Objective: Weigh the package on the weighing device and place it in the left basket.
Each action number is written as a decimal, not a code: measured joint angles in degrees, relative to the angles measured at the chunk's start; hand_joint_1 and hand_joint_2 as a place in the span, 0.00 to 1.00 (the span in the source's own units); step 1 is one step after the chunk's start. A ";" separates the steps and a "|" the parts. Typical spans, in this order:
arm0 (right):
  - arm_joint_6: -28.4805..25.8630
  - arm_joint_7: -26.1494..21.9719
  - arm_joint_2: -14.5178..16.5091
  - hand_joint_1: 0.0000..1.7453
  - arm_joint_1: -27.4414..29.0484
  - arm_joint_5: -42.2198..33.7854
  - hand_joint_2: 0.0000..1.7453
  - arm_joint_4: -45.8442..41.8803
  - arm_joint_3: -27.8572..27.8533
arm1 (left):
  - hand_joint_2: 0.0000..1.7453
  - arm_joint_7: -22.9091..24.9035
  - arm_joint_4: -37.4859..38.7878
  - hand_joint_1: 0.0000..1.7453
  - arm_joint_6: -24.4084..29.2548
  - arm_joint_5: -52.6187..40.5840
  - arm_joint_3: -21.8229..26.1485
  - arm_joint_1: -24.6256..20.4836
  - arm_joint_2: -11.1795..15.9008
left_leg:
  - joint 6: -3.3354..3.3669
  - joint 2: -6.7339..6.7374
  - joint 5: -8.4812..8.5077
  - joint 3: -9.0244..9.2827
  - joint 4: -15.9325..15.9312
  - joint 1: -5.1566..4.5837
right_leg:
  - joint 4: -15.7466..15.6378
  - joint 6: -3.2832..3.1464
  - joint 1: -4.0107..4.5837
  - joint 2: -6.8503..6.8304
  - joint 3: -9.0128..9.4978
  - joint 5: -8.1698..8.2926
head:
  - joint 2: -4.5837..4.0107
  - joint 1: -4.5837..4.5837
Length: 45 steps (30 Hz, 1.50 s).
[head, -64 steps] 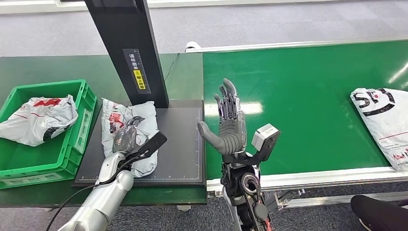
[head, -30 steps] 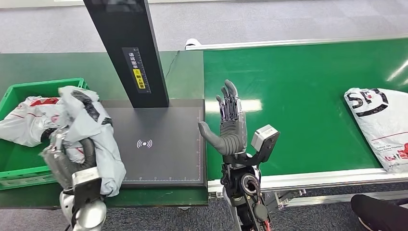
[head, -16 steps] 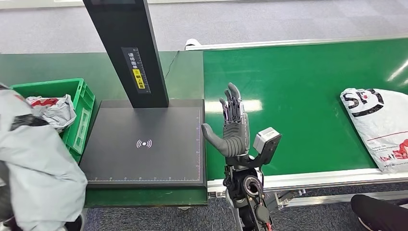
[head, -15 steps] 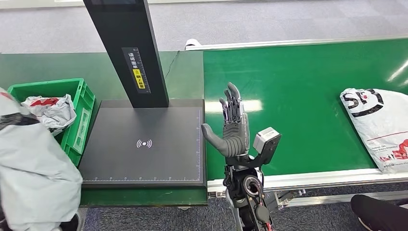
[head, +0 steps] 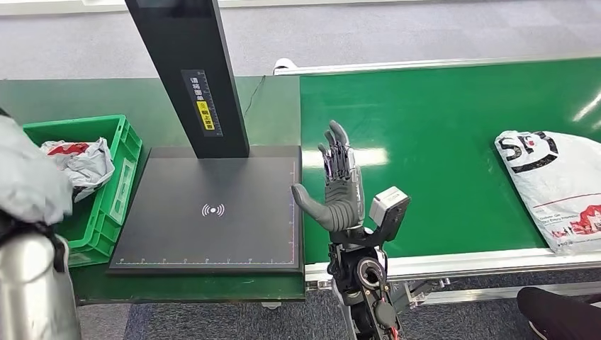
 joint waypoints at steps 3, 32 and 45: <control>0.10 0.02 0.00 0.00 0.94 0.11 1.00 -0.68 0.09 | 1.00 6.56 18.91 1.00 -0.23 -8.41 2.88 -14.23 5.80 | -0.10 0.14 0.09 -0.03 0.00 0.07 | 0.03 -0.16 0.08 0.09 -0.07 0.14 | 0.00 -0.01; 4.81 -0.34 0.21 0.00 6.26 1.19 1.00 -6.94 -0.85 | 1.00 45.58 61.68 1.00 -35.83 -47.48 0.48 -35.70 11.40 | -0.11 0.25 0.05 -0.38 0.01 0.07 | -0.02 -0.18 0.10 0.21 -0.40 0.16 | -0.01 0.01; 4.83 -0.46 0.28 0.00 6.25 1.28 1.00 -6.93 -0.89 | 1.00 46.01 62.74 0.58 -39.04 -49.55 0.50 -35.34 11.21 | -0.11 0.25 0.04 -0.44 0.01 0.07 | -0.03 -0.18 0.10 0.20 -0.45 0.15 | 0.00 0.01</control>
